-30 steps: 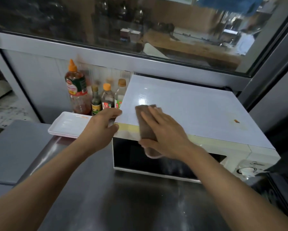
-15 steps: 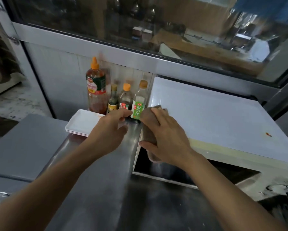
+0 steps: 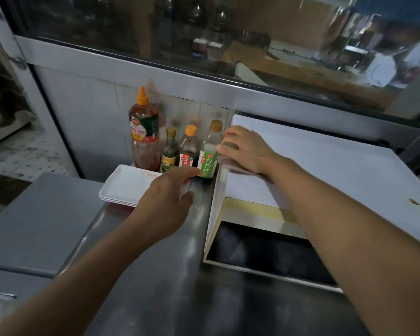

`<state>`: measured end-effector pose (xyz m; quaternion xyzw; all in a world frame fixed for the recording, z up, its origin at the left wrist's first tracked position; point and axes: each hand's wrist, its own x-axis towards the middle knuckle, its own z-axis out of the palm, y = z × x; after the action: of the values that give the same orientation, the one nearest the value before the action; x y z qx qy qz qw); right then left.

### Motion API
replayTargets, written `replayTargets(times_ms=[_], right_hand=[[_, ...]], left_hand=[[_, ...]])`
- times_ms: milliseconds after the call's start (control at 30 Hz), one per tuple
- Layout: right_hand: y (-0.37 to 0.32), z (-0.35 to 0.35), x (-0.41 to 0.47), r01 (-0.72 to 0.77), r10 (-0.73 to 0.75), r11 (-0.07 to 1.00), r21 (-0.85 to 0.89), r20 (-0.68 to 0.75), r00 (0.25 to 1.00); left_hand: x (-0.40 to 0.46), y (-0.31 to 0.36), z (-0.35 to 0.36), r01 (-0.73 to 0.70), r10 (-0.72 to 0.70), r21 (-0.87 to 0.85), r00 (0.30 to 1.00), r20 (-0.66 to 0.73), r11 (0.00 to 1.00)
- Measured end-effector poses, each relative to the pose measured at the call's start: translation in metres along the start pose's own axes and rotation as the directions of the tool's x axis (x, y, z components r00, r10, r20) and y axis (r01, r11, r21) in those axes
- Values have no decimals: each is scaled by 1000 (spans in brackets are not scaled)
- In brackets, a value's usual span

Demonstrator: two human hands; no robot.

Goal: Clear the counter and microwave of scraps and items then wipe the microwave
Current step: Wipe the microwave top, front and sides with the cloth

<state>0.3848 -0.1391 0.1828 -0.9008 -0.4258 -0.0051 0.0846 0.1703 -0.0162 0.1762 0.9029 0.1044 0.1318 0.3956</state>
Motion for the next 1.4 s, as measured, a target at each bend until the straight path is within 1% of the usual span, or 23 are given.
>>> replayTargets(times_ms=[133,233,300,333,400,433,533,600,700,767,867,933,1033,1067,1167,1200,1333,1400], right_hand=[[-5,5,-8,-27,27,999,-41,-15,1000],[-30,5,-48,31,-30,999,18,-44,999],[-46,5,-78,67,-64,997,46,-67,996],[-53,5,-92,87,-85,996,25,-77,993],[-62,10,-115,123,-133,988,-95,-115,984],[-65,15,-123,108,-128,984,-145,-142,982],[-73,24,-137,-3,-37,984,-178,-221,975],[-66,22,-148,-63,6,971,-230,-240,971],[-29,13,-184,-188,121,936,-298,-231,966],[1,7,-215,-280,219,910,-304,-220,951],[31,-1,-249,-408,345,864,-297,-242,907],[32,-1,-255,-479,405,839,-258,-291,867],[7,7,-244,-544,465,822,-168,-355,811],[-4,11,-237,-524,447,838,-154,-358,820],[-33,18,-216,-362,299,915,-175,-306,904],[-37,18,-212,-325,265,928,-180,-295,918],[-14,11,-222,-263,206,947,-183,-282,937],[9,7,-240,-260,207,950,-172,-275,939]], left_hand=[[-8,3,-5,-5,5,14,1000,-8,1000],[-11,7,-5,-31,31,27,999,16,999],[-12,9,-3,-74,73,37,997,20,997],[-12,10,-2,-101,101,40,995,14,994],[-13,12,0,-125,124,37,992,8,992],[-12,14,1,-124,124,35,992,14,992],[-8,22,7,-135,134,23,991,28,991],[-8,26,12,-147,147,22,989,18,989],[-10,36,23,-154,152,44,987,46,987],[-10,40,36,-225,215,104,972,96,969],[-8,46,53,-370,340,220,926,164,903],[-7,48,60,-391,360,284,919,158,875],[-5,50,63,-378,357,334,926,122,864],[-5,50,64,-370,353,344,929,114,863],[-3,54,68,-350,342,365,936,89,863],[-3,56,70,-342,336,378,938,83,860],[-6,71,80,-298,301,423,952,62,856],[-9,84,94,-316,315,411,946,72,855]])
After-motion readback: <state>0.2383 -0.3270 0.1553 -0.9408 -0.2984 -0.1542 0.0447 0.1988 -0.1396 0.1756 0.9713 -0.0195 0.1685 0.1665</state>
